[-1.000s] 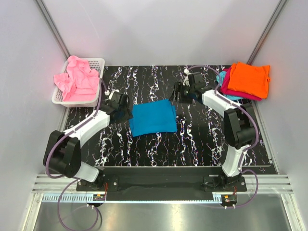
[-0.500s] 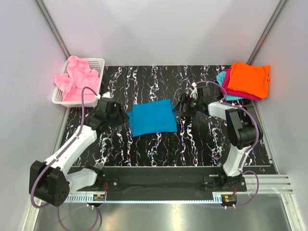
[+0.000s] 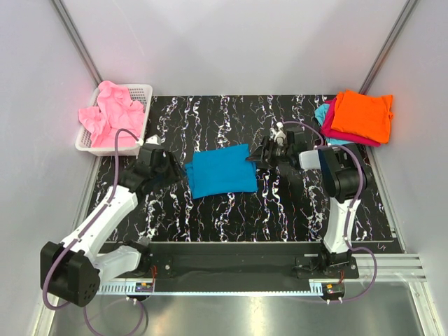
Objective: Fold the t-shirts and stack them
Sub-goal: Neatly place the folded tshirt to the corner
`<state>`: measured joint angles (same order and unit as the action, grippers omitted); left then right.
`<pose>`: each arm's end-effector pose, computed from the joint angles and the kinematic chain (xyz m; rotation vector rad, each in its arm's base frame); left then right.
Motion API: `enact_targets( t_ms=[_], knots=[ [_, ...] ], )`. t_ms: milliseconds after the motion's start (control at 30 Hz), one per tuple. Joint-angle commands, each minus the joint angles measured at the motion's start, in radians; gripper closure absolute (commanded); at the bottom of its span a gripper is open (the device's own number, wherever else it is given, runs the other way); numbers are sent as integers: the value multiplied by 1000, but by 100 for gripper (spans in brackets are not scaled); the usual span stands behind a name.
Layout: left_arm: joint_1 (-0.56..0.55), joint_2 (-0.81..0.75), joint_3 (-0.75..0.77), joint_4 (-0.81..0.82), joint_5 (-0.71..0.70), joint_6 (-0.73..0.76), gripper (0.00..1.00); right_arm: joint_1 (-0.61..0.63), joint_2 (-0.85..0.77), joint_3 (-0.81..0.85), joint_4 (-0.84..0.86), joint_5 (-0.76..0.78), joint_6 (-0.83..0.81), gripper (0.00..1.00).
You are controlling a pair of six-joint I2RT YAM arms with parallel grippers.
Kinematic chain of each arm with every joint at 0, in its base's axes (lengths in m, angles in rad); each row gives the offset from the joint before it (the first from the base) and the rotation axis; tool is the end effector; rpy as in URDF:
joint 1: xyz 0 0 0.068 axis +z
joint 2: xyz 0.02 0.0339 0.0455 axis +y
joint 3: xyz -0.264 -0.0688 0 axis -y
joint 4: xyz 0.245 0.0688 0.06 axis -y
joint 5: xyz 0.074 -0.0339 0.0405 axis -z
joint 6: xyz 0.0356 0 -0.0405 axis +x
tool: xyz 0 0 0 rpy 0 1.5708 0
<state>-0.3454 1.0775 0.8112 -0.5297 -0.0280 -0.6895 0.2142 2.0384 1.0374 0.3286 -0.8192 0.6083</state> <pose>0.2109 -0.0748 0.2611 -0.4272 2.3779 -0.4582 0.3840 0.1101 0.1140 -0.0216 2.3326 1.3486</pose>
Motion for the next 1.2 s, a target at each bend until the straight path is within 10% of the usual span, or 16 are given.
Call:
enact_targets(
  t_ms=[0, 533, 767, 1167],
  knots=[
    [8, -30, 36, 2, 13, 19, 43, 5, 58, 38, -34, -44, -15, 26],
    [26, -42, 55, -23, 3, 24, 43, 54, 172, 220, -232, -230, -128, 42],
    [37, -53, 54, -35, -10, 36, 42, 65, 181, 279, -360, -204, -208, 90],
    [56, -67, 43, -46, -12, 50, 41, 67, -10, 455, -778, 386, -467, 100]
  ],
)
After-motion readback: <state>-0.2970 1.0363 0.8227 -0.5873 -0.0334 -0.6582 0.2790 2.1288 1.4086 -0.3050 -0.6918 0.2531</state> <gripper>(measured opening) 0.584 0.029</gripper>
